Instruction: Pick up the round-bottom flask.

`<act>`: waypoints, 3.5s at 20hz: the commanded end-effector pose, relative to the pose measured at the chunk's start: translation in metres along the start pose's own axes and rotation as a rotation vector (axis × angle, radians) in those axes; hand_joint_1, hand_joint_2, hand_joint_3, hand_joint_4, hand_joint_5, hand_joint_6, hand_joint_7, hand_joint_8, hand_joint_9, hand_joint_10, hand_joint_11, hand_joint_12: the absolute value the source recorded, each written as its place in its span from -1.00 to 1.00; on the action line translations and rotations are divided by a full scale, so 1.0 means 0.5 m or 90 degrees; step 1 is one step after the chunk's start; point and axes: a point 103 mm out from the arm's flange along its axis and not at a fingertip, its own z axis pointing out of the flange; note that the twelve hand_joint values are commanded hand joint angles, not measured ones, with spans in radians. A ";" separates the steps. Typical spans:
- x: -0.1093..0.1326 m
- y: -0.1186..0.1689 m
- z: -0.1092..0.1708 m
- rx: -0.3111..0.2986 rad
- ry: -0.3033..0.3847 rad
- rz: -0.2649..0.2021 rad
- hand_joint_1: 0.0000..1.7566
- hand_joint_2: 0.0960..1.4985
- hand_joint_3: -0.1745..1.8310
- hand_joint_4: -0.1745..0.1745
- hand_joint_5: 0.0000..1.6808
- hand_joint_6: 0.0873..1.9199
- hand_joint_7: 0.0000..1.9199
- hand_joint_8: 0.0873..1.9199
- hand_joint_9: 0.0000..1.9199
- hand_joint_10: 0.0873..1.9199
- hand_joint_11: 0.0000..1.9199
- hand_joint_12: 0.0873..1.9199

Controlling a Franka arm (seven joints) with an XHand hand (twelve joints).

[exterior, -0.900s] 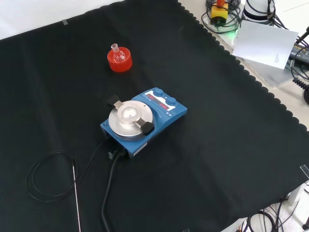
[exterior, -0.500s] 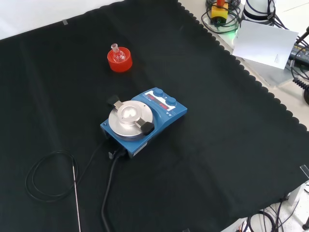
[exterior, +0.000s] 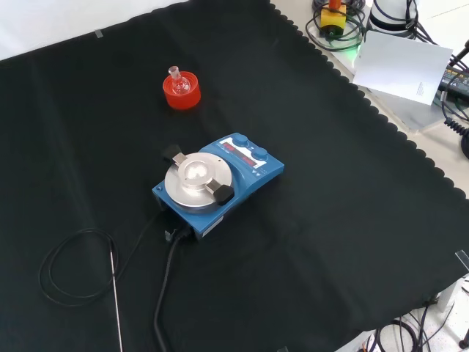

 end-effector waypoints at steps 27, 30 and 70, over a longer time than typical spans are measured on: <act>-0.270 0.305 0.425 0.110 0.067 0.137 -0.42 0.40 -0.54 -0.17 -0.52 -0.77 -0.84 -0.40 -0.73 -0.33 -0.94 0.44; -0.283 0.320 0.461 0.120 0.066 0.144 -0.38 0.34 -0.50 -0.17 -0.51 -0.83 -0.84 -0.40 -0.72 -0.33 -0.93 0.44; -0.319 0.315 0.709 0.225 0.195 0.185 -0.05 -0.14 -0.26 -0.20 -0.35 -0.93 -0.78 -0.34 -0.63 -0.31 -0.86 0.43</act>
